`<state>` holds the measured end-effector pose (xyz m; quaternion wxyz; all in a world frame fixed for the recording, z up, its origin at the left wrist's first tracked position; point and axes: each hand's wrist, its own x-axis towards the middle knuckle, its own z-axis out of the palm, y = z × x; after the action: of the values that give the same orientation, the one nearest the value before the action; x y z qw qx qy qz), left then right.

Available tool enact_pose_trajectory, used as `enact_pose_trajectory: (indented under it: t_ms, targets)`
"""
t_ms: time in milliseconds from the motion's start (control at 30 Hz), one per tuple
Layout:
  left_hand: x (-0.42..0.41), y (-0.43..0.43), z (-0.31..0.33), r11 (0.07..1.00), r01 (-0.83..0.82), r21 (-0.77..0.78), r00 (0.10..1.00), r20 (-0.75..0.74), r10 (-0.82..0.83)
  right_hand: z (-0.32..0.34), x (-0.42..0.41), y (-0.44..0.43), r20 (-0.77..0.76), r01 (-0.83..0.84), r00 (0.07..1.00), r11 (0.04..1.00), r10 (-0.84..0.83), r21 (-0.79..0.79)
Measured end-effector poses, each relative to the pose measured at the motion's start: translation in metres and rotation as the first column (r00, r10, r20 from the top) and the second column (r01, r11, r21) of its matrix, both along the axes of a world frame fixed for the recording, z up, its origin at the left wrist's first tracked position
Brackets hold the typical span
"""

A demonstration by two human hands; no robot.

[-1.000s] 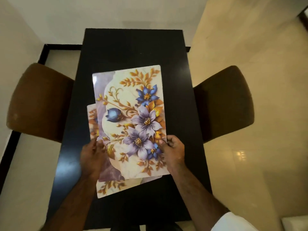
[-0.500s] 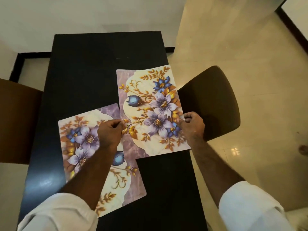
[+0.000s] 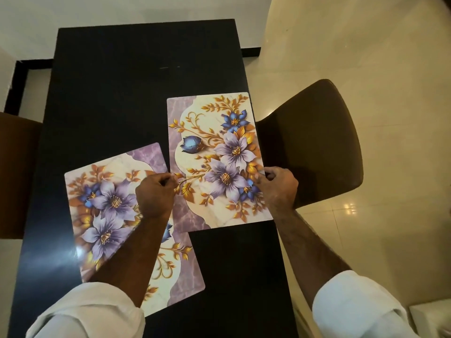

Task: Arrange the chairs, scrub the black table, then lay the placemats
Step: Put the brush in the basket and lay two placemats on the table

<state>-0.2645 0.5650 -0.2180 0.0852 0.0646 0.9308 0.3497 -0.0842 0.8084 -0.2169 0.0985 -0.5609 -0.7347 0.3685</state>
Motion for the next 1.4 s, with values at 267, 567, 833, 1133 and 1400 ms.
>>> enact_pose_trajectory:
  t_ms: [267, 567, 833, 1133, 1400]
  targets:
    - [0.006, 0.004, 0.000, 0.999, 0.022, -0.025, 0.998, -0.058, -0.023, 0.000, 0.010, 0.000, -0.067, -0.012, 0.998, 1.000, 0.010, -0.017]
    - [0.006, 0.004, 0.005, 0.998, 0.032, -0.054, 0.998, -0.052, -0.035, -0.004, 0.017, -0.001, -0.106, -0.025, 0.994, 0.999, 0.021, -0.037]
    - [0.006, 0.003, 0.007, 0.996, 0.047, -0.070, 0.997, -0.057, -0.051, -0.004, 0.015, -0.002, -0.092, -0.035, 0.995, 0.999, 0.037, 0.020]
    - [0.007, 0.001, 0.009, 0.998, 0.040, -0.057, 0.997, -0.057, -0.043, -0.005, 0.011, -0.003, -0.068, -0.028, 0.997, 0.998, 0.031, 0.049]
    - [0.005, -0.002, 0.007, 0.998, -0.015, 0.060, 1.000, -0.014, 0.016, 0.004, 0.012, -0.005, -0.057, -0.005, 0.998, 1.000, 0.006, 0.017]
